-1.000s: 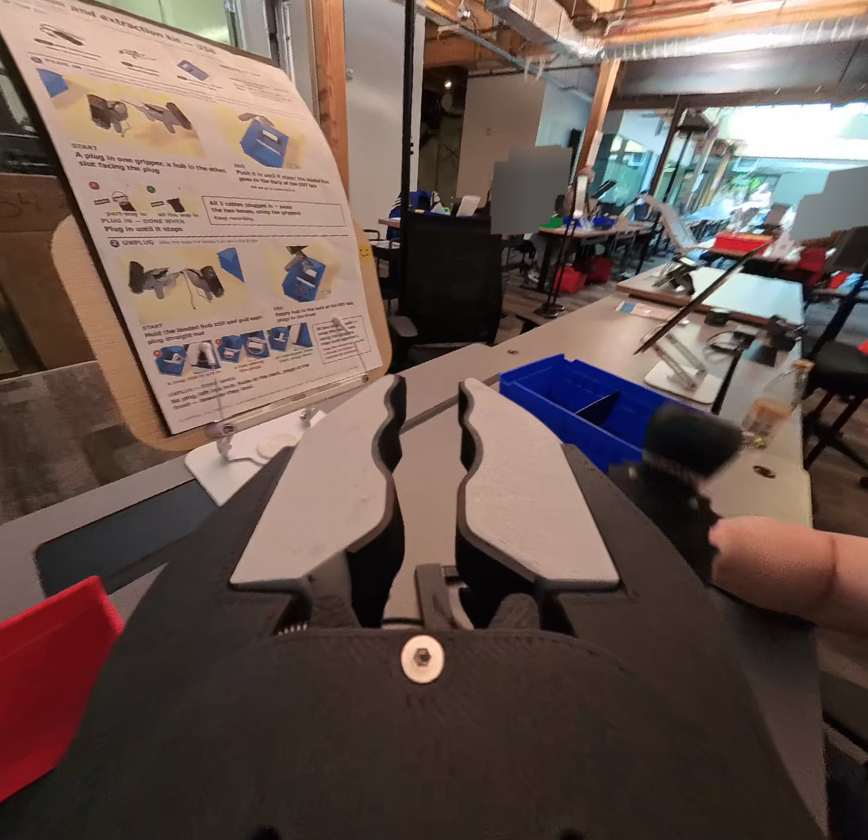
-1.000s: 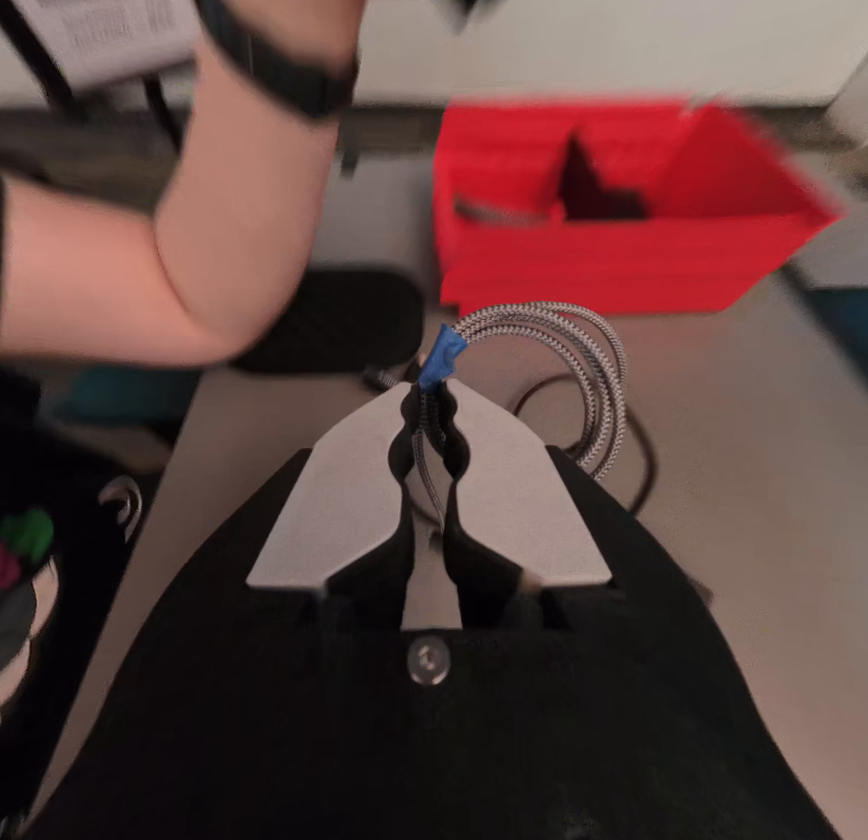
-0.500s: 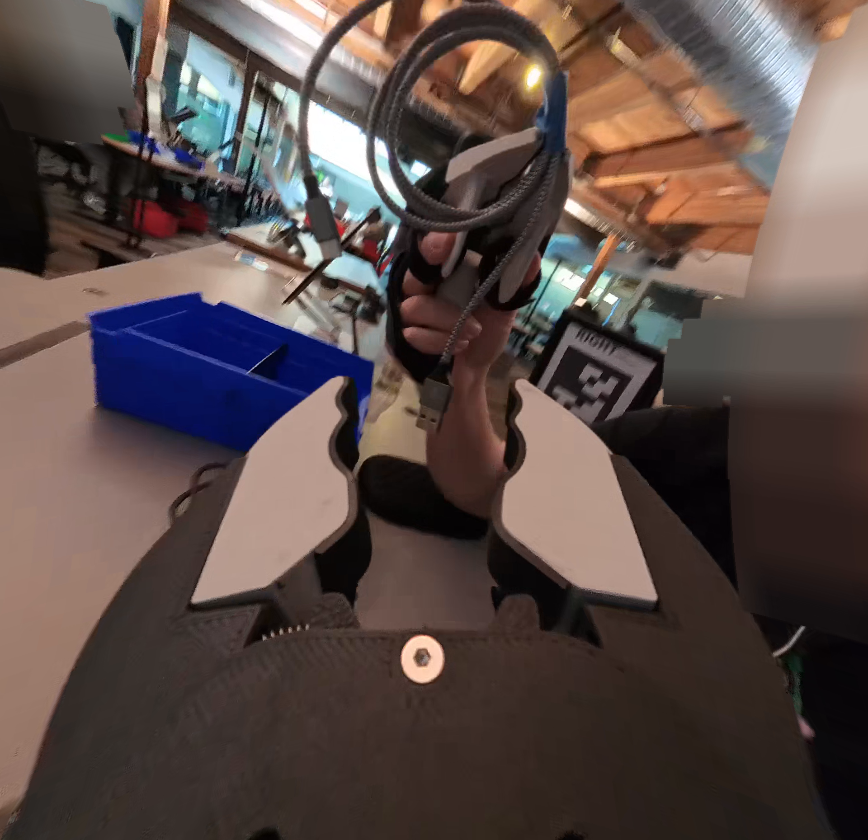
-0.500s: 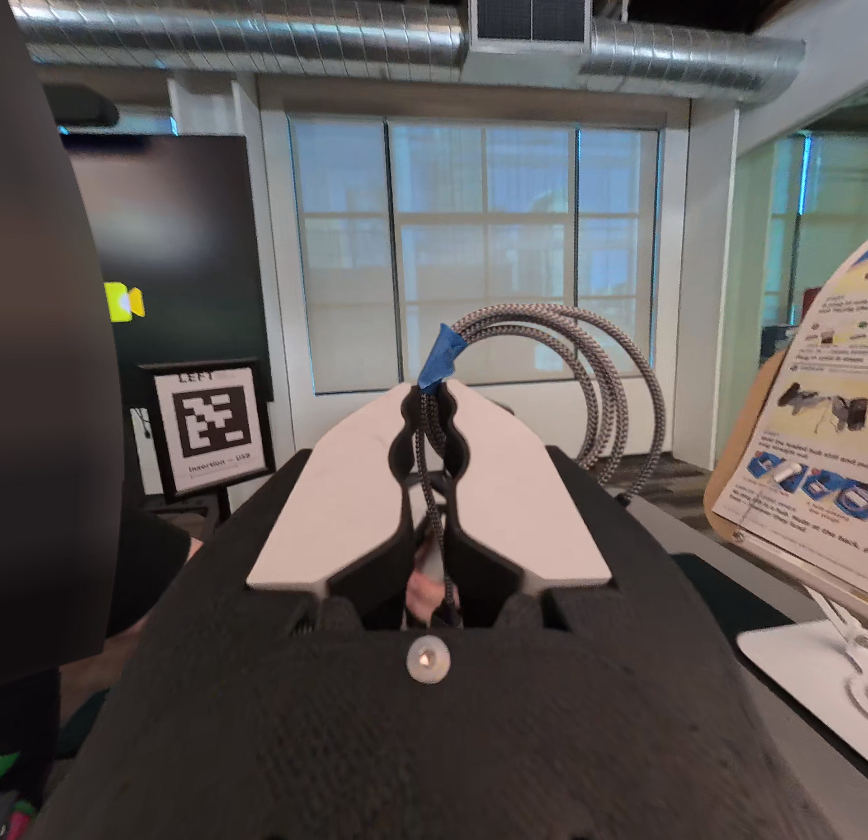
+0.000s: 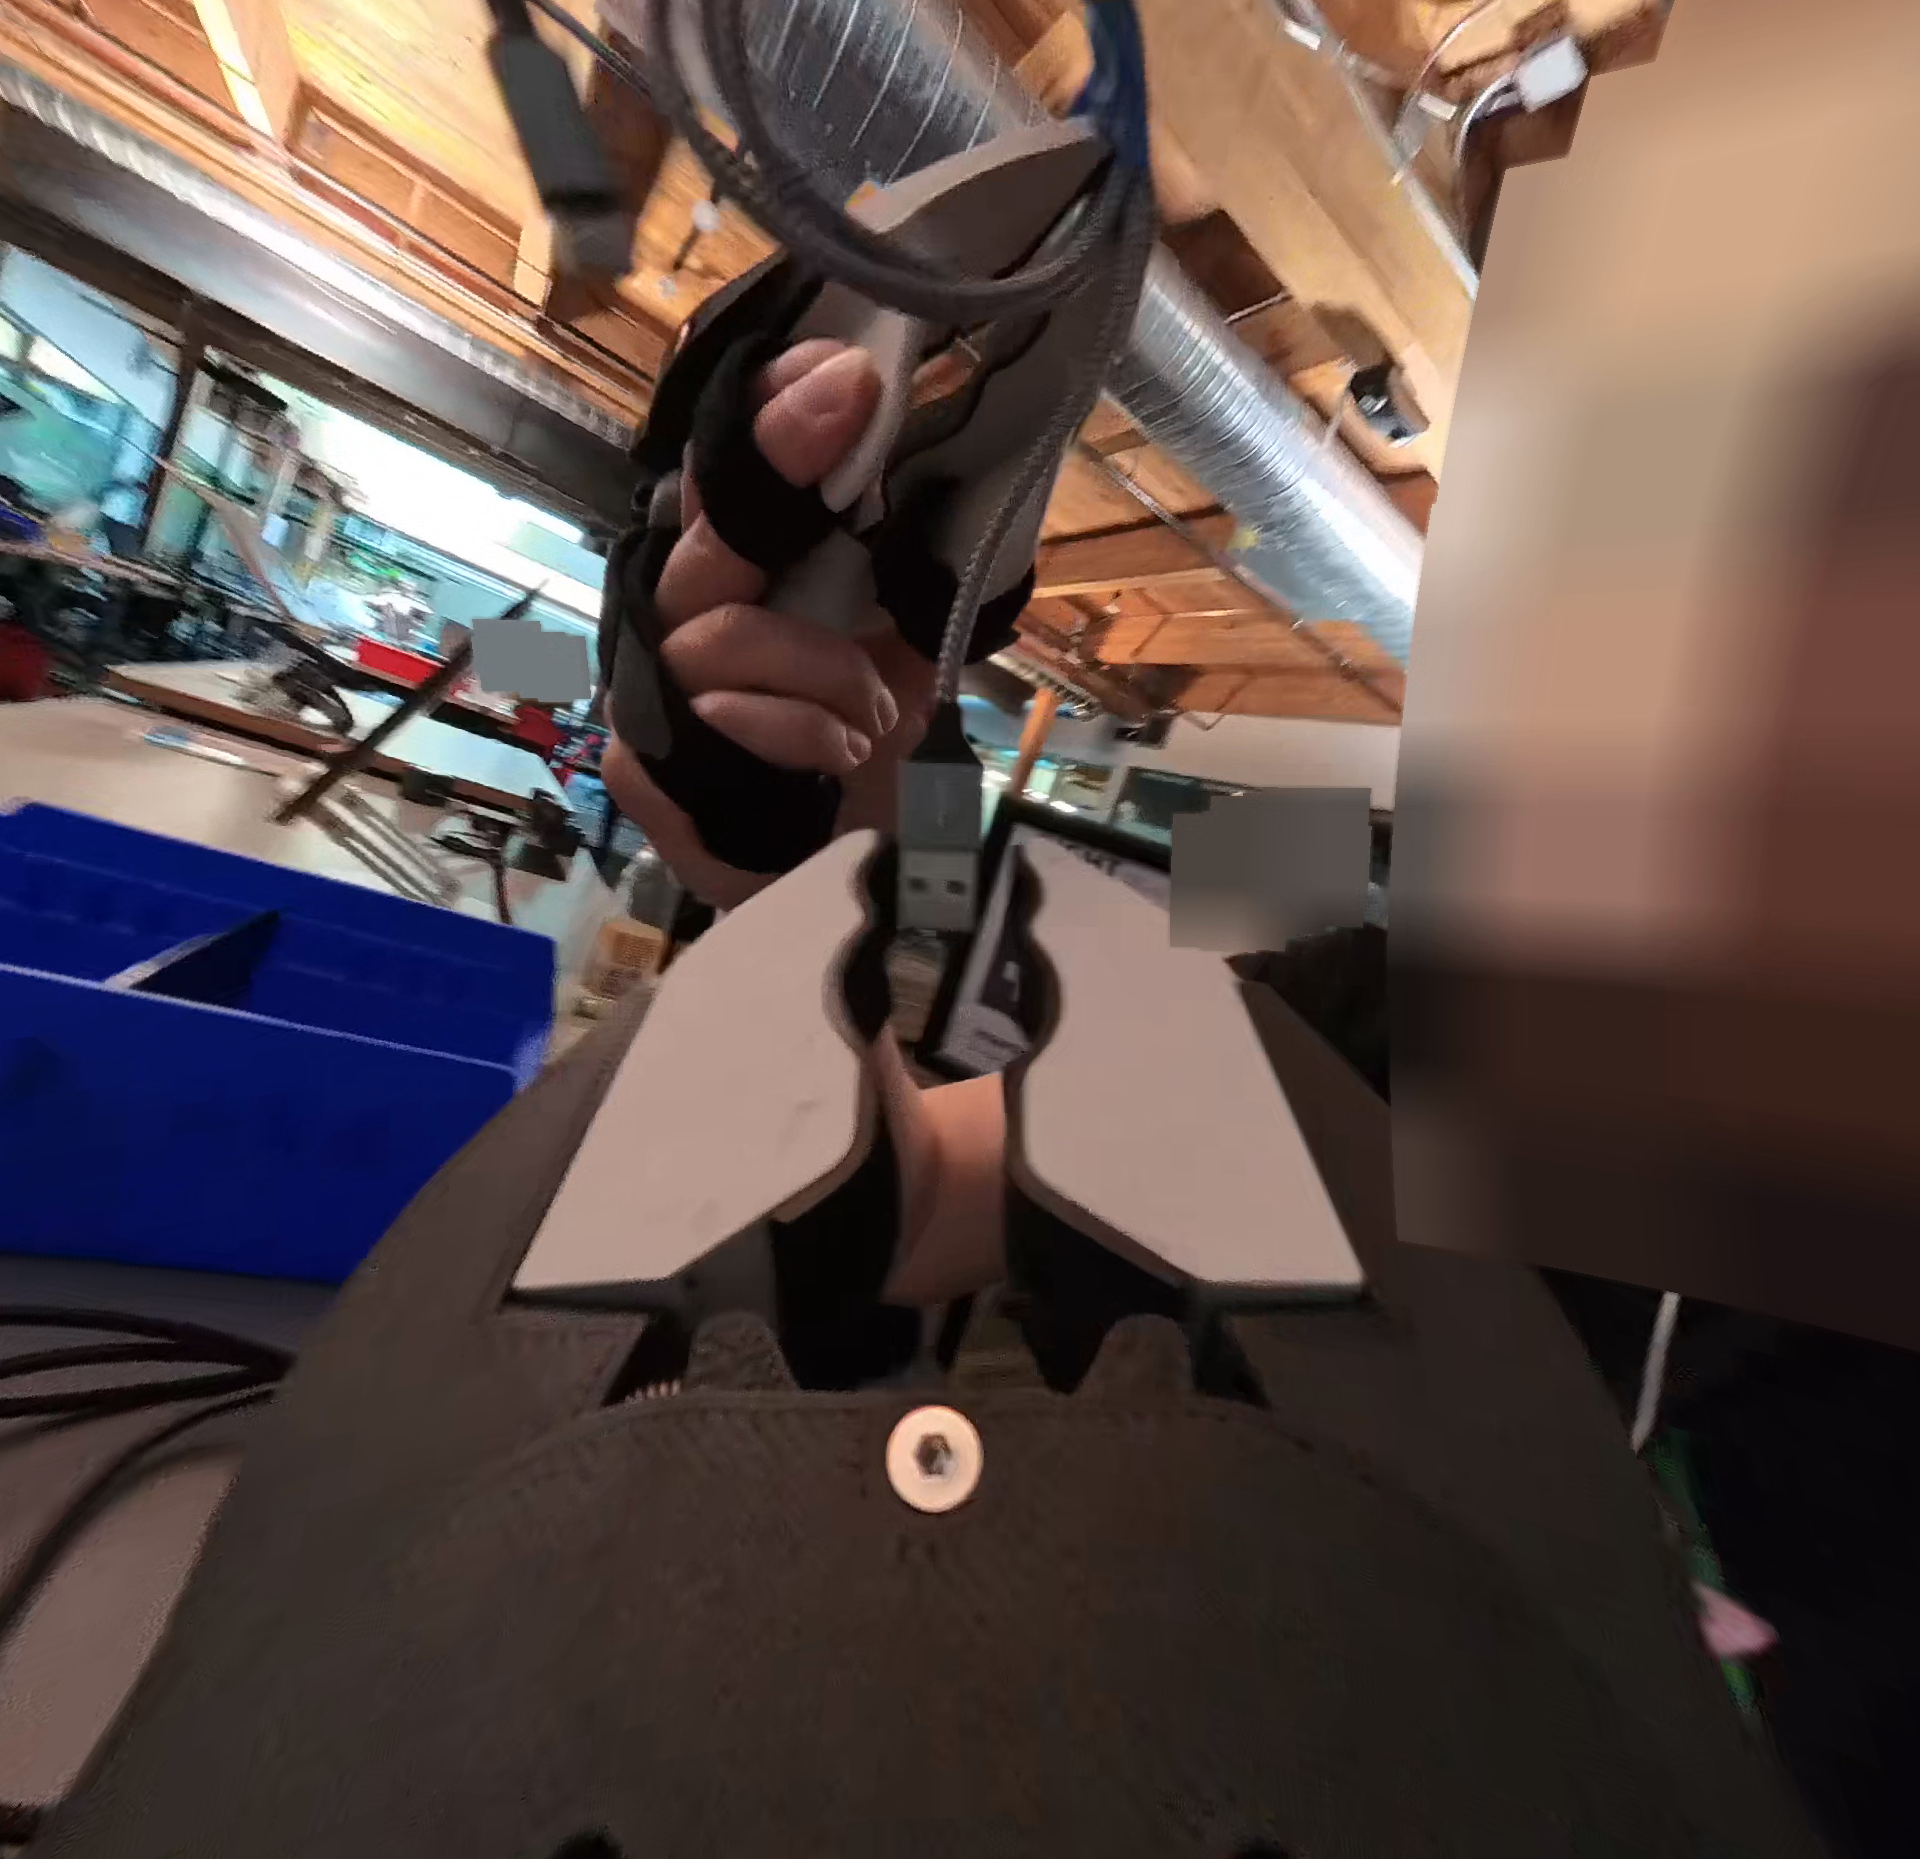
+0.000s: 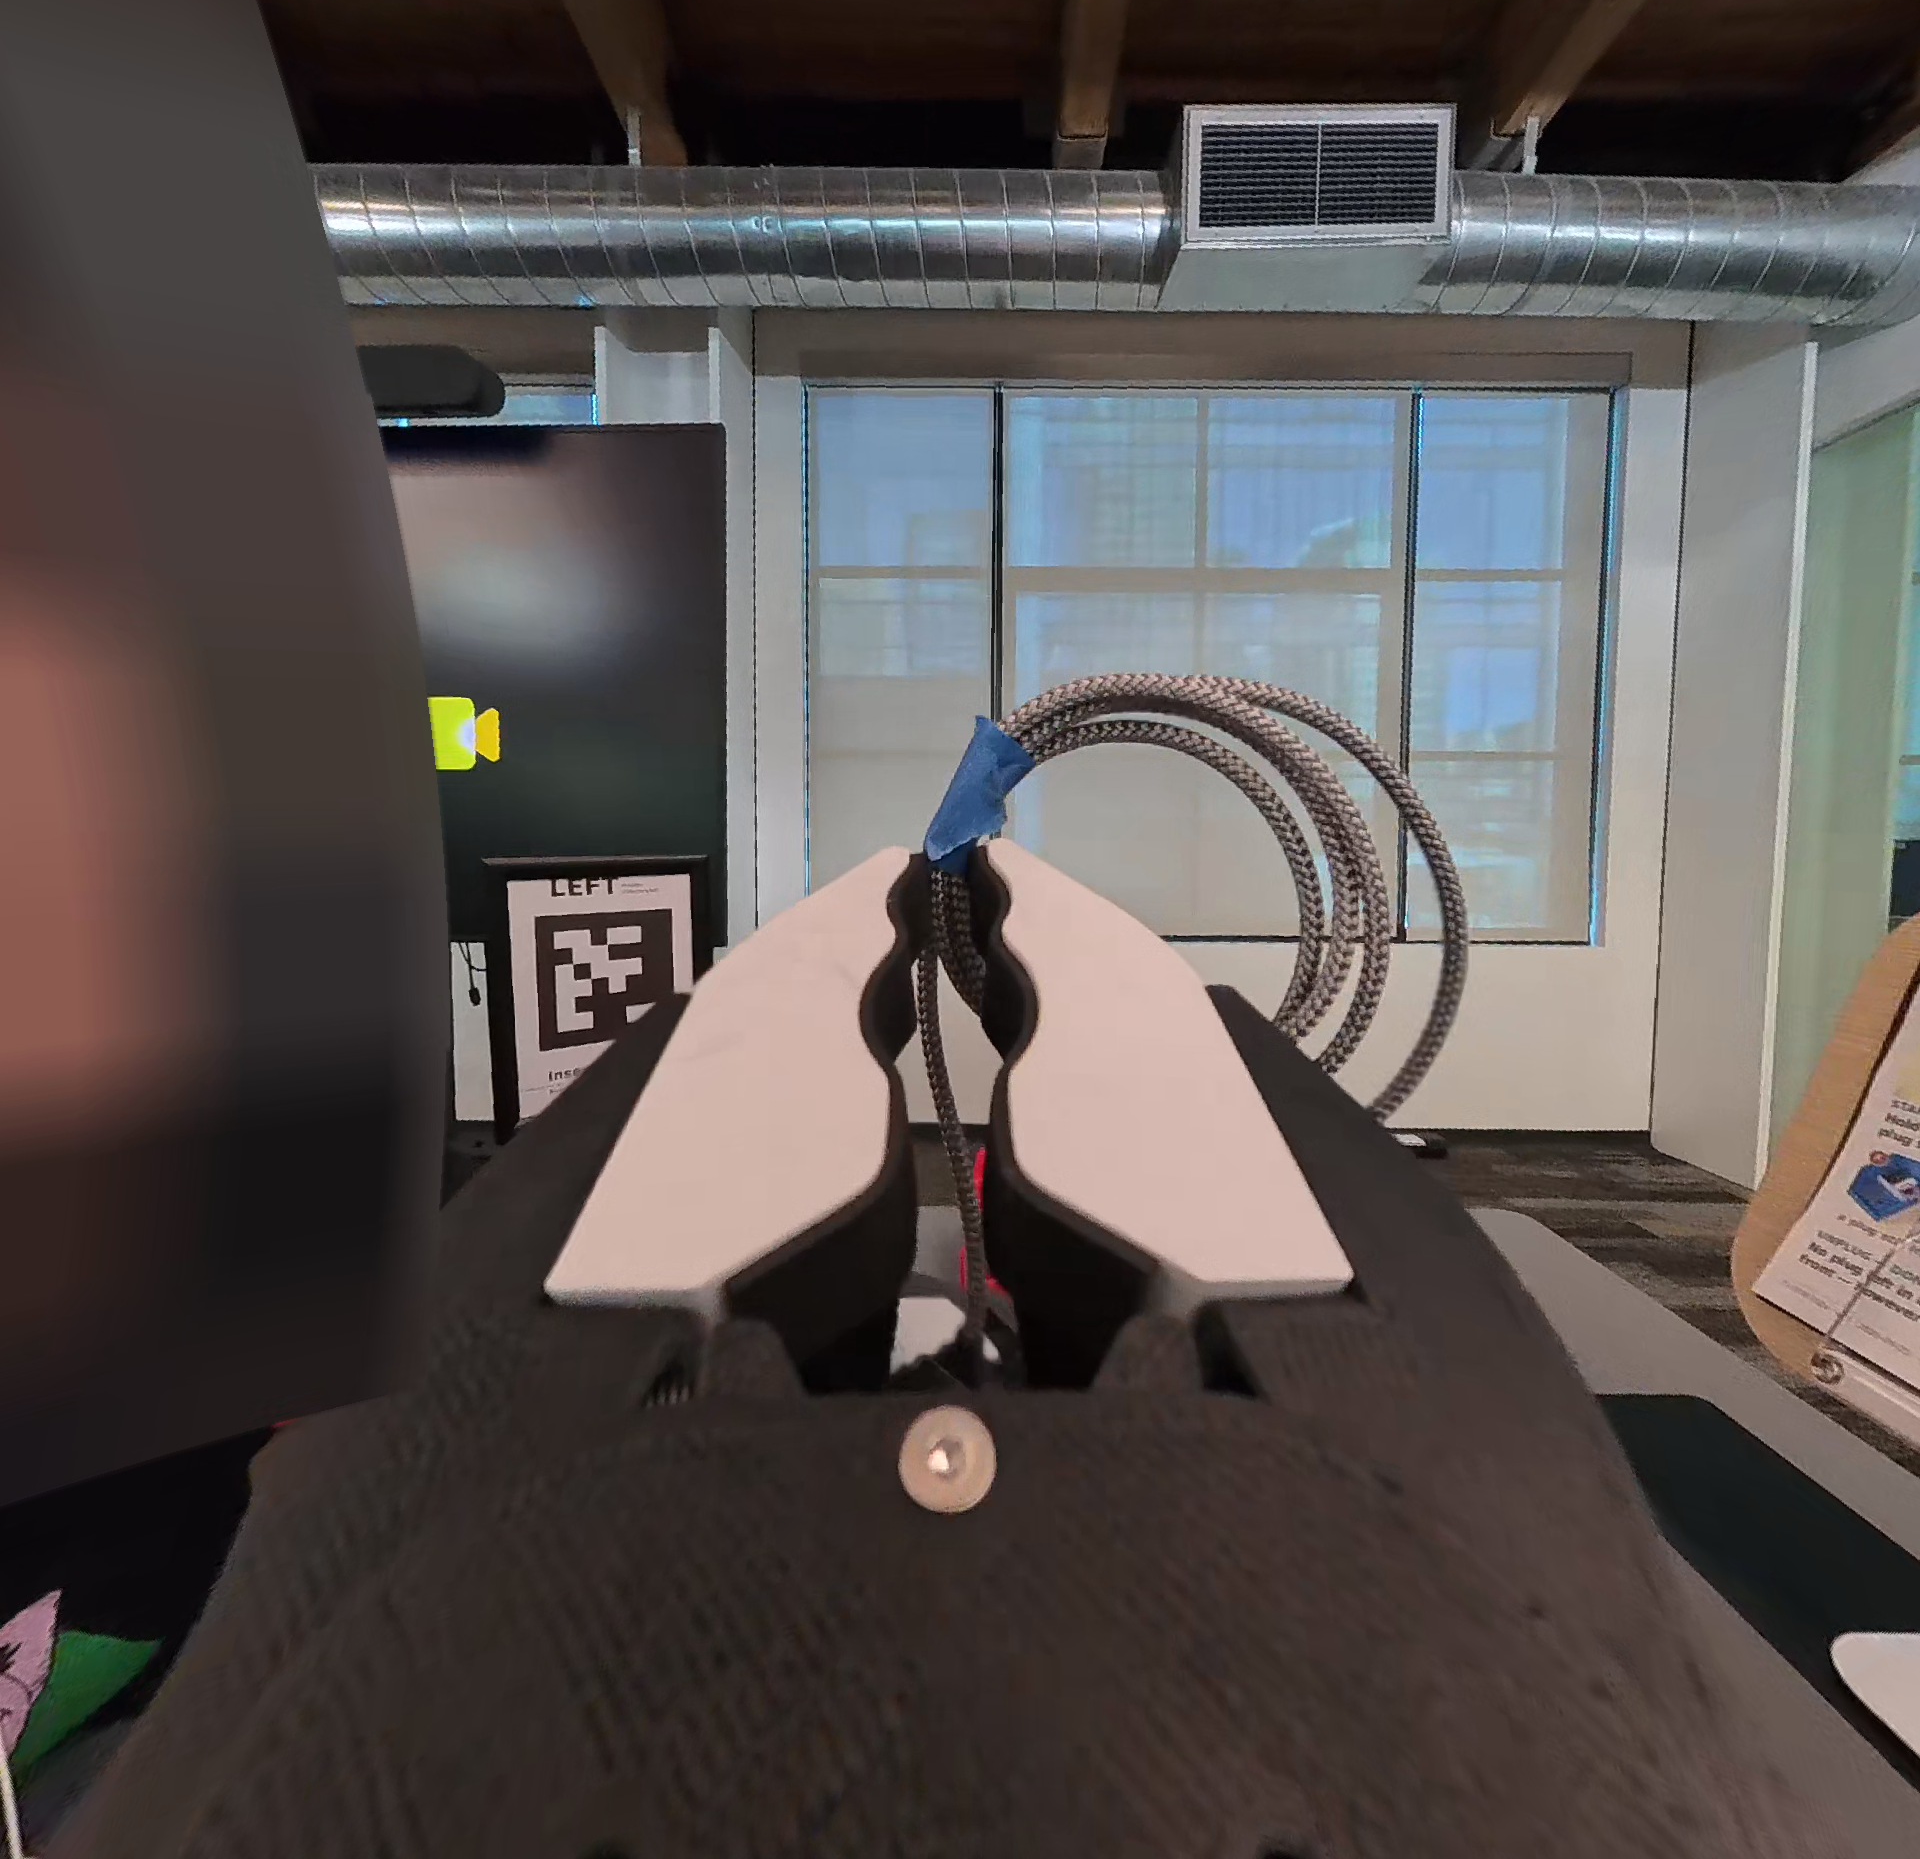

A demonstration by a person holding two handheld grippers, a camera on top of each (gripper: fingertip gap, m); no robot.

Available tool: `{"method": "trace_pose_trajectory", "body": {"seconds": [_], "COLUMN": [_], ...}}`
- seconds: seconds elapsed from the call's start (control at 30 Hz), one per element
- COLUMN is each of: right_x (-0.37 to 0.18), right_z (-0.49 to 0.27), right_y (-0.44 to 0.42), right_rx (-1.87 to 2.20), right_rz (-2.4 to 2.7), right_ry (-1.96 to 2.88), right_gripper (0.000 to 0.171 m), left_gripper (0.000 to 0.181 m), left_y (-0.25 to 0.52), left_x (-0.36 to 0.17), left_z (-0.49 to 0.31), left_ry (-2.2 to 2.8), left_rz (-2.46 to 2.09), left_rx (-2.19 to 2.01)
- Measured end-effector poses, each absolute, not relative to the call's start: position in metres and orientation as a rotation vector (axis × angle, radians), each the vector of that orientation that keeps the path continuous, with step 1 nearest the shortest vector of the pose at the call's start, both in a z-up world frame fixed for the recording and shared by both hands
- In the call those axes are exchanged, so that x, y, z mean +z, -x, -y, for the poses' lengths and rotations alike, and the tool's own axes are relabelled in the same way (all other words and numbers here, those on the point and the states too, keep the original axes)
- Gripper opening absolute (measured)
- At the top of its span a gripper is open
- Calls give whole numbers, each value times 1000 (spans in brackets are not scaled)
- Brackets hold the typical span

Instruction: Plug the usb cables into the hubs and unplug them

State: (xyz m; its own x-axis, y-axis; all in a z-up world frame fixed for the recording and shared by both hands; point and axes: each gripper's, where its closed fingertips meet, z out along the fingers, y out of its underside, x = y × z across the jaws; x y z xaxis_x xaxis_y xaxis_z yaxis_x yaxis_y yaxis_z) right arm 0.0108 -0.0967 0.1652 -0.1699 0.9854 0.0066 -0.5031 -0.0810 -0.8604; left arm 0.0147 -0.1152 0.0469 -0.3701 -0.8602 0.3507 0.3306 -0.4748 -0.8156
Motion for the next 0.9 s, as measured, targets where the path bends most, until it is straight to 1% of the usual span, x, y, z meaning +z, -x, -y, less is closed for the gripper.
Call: {"method": "trace_pose_trajectory", "body": {"seconds": [0.03,0.27,0.4,0.57,0.67,0.73,0.83,0.9], "right_x": [165,160,147,133,115,102,82,76], "right_z": [97,80,80,48,14,-7,-28,-31], "right_y": [-11,-18,-9,-8,-5,-3,1,4], "right_rx": [1564,1538,1587,1461,1298,1202,1144,1191], "right_rz": [900,890,991,929,845,778,750,735], "right_ry": [740,776,839,957,1072,1130,1227,1243], "right_gripper": [9,9,9,12,20,33,48,48], "left_gripper": [13,13,13,13,12,13,13,13], "left_y": [-13,24,48,67,79,86,94,98], "left_x": [49,60,69,78,78,80,84,83], "left_z": [113,78,69,60,49,45,44,41], "left_ry": [1020,1240,1308,1346,1382,1379,1391,1416], "left_rz": [-835,-833,-859,-844,-820,-805,-779,-759], "left_rx": [-1862,-1574,-1348,-1150,-964,-872,-849,-853]}}
